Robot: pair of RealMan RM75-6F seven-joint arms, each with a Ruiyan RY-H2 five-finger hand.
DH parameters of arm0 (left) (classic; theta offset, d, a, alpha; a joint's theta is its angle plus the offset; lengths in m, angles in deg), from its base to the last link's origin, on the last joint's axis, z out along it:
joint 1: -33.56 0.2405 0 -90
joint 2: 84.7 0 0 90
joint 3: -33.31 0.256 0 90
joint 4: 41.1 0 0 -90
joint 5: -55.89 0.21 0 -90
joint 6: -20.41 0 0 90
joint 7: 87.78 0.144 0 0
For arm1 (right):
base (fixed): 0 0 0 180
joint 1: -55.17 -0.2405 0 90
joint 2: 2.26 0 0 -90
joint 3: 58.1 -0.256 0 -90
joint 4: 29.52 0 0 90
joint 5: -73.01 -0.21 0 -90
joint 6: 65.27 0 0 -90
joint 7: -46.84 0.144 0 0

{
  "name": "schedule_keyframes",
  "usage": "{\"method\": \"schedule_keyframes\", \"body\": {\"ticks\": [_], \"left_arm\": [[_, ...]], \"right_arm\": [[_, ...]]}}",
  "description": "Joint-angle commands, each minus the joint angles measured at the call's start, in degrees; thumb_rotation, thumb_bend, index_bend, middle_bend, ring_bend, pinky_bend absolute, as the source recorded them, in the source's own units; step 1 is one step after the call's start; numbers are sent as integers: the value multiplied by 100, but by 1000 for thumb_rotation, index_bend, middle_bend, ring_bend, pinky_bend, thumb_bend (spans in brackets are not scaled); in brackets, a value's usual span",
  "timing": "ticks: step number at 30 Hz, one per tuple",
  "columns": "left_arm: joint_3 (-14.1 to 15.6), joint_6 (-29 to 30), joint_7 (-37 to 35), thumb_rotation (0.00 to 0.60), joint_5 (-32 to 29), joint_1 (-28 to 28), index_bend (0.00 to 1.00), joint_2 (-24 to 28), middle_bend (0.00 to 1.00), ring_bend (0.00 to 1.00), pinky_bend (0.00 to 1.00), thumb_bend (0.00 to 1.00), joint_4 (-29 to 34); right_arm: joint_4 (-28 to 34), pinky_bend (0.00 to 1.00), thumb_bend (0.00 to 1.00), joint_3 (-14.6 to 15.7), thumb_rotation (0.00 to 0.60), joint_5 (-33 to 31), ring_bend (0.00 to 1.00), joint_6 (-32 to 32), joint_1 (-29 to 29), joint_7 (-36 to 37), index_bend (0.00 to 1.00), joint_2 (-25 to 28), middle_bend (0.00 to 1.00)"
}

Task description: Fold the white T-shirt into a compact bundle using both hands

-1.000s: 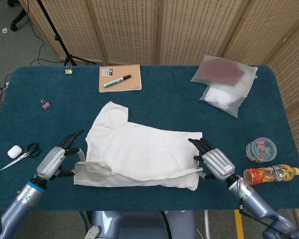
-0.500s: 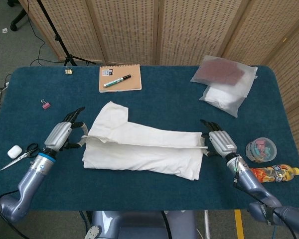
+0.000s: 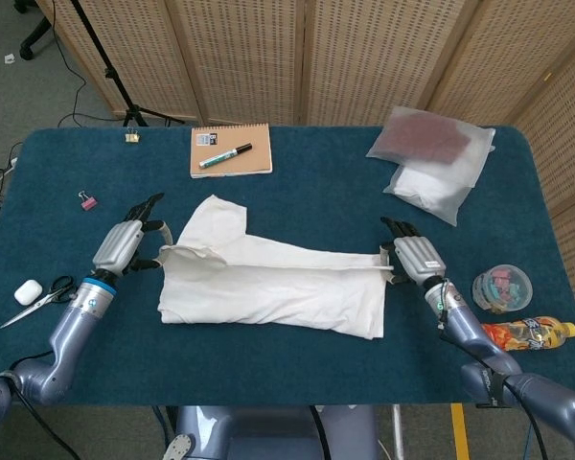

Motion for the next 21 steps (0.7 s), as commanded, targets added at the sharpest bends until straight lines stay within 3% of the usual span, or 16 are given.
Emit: {"method": "schedule_keyframes", "body": {"ticks": [1, 12, 13, 14, 15, 17, 18, 21], "left_arm": [[-27, -30, 63, 600, -53, -11, 712, -23, 0, 0, 0, 578, -46], [-156, -107, 259, 600, -348, -5, 712, -99, 0, 0, 0, 613, -227], [-158, -110, 329, 600, -378, -1, 712, -81, 0, 0, 0, 615, -245], [-162, -117, 388, 600, -407, -4, 712, -77, 0, 0, 0, 616, -244], [-172, -128, 439, 600, -448, -8, 712, -76, 0, 0, 0, 617, -238], [-228, -165, 478, 600, -545, -30, 712, -99, 0, 0, 0, 617, -236], [-243, -177, 495, 600, -569, -40, 712, -115, 0, 0, 0, 617, -252], [-283, -256, 536, 600, -649, -90, 712, -197, 0, 0, 0, 617, -357]], "right_arm": [[-59, 6, 466, -29, 600, -83, 0, 83, -48, -84, 699, -49, 28], [-255, 7, 440, -193, 600, -371, 0, 310, -262, -361, 684, -287, 24], [-264, 7, 405, -194, 600, -415, 0, 365, -287, -424, 639, -287, 19], [-240, 7, 334, -197, 600, -464, 0, 415, -298, -464, 514, -268, 11], [-194, 7, 245, -190, 600, -515, 0, 481, -308, -513, 322, -227, 2], [-50, 7, 138, -221, 600, -602, 0, 449, -287, -600, 65, -120, 0], [3, 7, 108, -234, 600, -622, 0, 384, -265, -642, 2, -90, 0], [282, 7, 105, -282, 600, -575, 0, 73, -129, -648, 0, 113, 0]]}}
